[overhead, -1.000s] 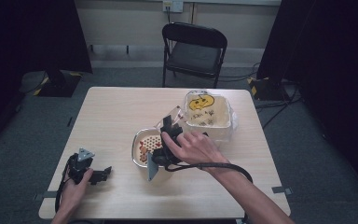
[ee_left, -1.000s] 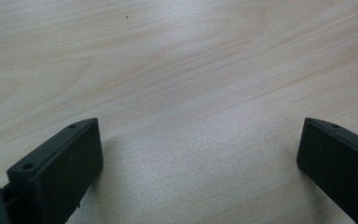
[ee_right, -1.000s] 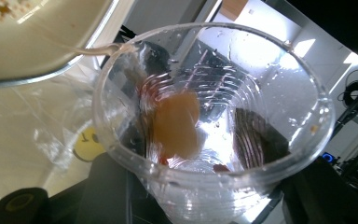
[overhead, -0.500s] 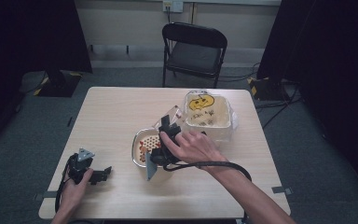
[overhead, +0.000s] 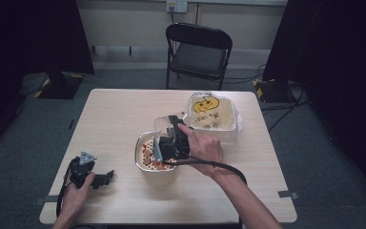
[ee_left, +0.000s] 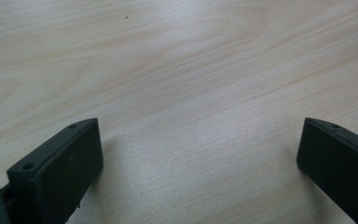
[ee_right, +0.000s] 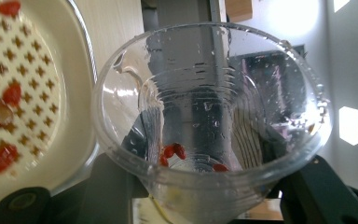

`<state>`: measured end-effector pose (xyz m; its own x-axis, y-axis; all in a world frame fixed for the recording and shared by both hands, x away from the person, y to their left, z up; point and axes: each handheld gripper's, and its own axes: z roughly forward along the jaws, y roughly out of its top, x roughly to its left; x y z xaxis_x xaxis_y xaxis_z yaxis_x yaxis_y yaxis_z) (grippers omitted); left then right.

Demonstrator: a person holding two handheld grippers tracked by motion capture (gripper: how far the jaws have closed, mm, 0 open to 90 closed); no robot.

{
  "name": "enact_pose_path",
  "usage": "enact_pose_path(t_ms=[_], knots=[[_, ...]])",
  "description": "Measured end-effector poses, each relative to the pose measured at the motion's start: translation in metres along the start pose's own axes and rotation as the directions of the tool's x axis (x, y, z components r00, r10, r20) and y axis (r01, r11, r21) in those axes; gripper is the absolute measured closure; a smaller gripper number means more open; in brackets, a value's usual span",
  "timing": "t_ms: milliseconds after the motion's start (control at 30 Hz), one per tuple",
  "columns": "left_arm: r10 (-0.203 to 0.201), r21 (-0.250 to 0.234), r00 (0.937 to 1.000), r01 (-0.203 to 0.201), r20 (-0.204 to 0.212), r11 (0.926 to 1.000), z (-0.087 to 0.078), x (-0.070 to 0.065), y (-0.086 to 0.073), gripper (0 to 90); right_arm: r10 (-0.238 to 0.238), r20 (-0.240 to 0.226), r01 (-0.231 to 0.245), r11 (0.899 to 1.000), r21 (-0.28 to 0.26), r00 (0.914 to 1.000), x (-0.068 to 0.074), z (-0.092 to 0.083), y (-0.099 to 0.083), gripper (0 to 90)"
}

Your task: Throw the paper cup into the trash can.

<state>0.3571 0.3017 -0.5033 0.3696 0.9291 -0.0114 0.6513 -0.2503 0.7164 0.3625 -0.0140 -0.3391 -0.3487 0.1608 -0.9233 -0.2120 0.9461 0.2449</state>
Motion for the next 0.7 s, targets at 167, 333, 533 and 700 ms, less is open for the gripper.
enact_pose_path(t_ms=[167,333,533,700], knots=[[0.000,0.000,1.0000,0.000,0.001,1.0000,0.000,0.000,0.000,0.0,0.198,-0.055,-0.200,0.979,-0.037,0.9788,-0.004,0.002,-0.009,52.6],[0.001,0.000,1.0000,-0.001,0.000,1.0000,0.000,0.000,0.000,0.0,0.341,-0.077,-0.347,0.935,-0.076,0.9368,0.001,0.005,-0.015,52.8],[0.000,0.000,1.0000,0.000,0.001,1.0000,0.000,0.000,0.000,0.0,0.577,-0.174,-0.599,0.790,-0.129,0.7980,-0.004,0.008,-0.027,52.8],[0.006,0.003,1.0000,-0.006,-0.001,1.0000,0.000,0.000,0.000,0.0,0.663,-0.248,-0.704,0.693,-0.154,0.7065,-0.004,0.013,-0.032,52.8]])
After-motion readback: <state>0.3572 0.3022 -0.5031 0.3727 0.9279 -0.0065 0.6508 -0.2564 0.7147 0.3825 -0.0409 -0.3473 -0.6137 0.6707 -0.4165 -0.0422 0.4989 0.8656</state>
